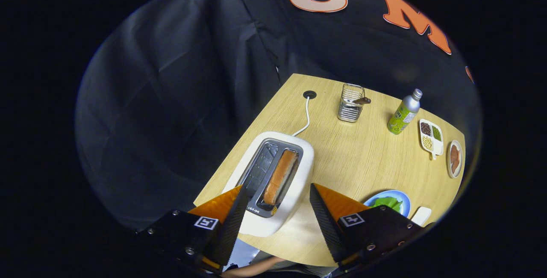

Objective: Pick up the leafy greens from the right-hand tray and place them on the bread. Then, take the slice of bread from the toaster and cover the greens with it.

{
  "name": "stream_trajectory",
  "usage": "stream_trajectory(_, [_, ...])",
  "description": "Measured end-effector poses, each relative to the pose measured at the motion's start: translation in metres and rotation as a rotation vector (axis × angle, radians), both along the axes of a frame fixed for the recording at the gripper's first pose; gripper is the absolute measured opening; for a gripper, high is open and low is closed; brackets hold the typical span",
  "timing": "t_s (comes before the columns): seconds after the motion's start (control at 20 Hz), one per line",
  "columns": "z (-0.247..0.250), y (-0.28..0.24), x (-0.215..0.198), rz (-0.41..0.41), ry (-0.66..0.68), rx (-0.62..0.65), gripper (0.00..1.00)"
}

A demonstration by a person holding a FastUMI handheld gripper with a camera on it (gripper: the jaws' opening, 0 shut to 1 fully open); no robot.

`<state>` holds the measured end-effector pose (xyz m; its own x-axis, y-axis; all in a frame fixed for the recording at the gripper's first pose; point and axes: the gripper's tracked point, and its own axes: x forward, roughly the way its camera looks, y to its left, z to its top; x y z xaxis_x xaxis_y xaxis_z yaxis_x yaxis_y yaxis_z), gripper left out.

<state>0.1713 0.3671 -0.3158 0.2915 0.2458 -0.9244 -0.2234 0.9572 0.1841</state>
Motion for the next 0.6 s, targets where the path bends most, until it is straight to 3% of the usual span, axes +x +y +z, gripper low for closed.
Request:
stream_trajectory(0.3, [-0.023, 0.004, 0.011, -0.087, 0.058, -0.029, 0.70])
stream_trajectory(0.45, [-0.033, 0.003, 0.012, -0.100, 0.071, -0.050, 0.55])
stream_trajectory(0.6, [-0.037, 0.002, 0.012, -0.176, 0.083, -0.040, 0.40])
